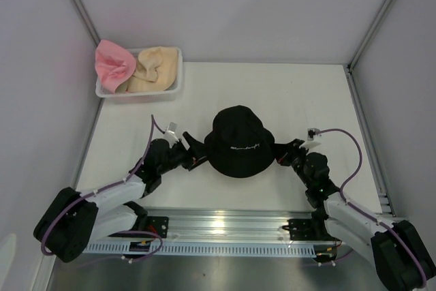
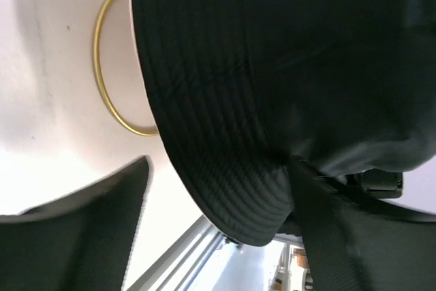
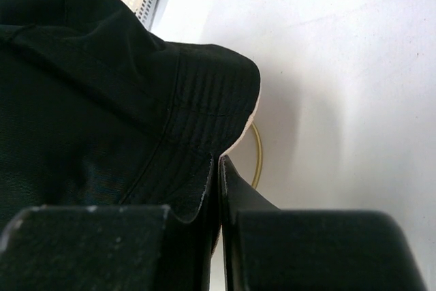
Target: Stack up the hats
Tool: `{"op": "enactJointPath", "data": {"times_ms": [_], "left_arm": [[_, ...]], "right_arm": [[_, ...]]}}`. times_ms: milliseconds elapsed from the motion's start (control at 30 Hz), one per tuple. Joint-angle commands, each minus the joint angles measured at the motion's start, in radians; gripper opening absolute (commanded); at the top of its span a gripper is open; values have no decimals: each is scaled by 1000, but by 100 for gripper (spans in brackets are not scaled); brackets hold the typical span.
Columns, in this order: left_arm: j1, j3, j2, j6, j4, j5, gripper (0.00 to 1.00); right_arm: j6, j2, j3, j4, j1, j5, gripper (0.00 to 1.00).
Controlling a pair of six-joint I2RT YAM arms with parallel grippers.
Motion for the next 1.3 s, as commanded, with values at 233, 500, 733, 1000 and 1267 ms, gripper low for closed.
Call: {"op": "enactJointPath", "data": {"times_ms": [233,500,733,1000,1267], "left_arm": [[-50,-11,92,-62,209,-39,1],[-76,-23,12,243,22,-164,1],[-82,32,38,370,-27,-244,1],[-82,76,129,389,-53,-223,1],[-81,194,-225,418,-479,-377,94]], "right_arm": [[-11,16,-8,24,14,30,1],[-67,56,-36,25,21,78,1],[-143,125,-33,108,56,125,3],[-165,226,14,119,108,133,22],[-202,-88,313,-553,108,314,99]]}}
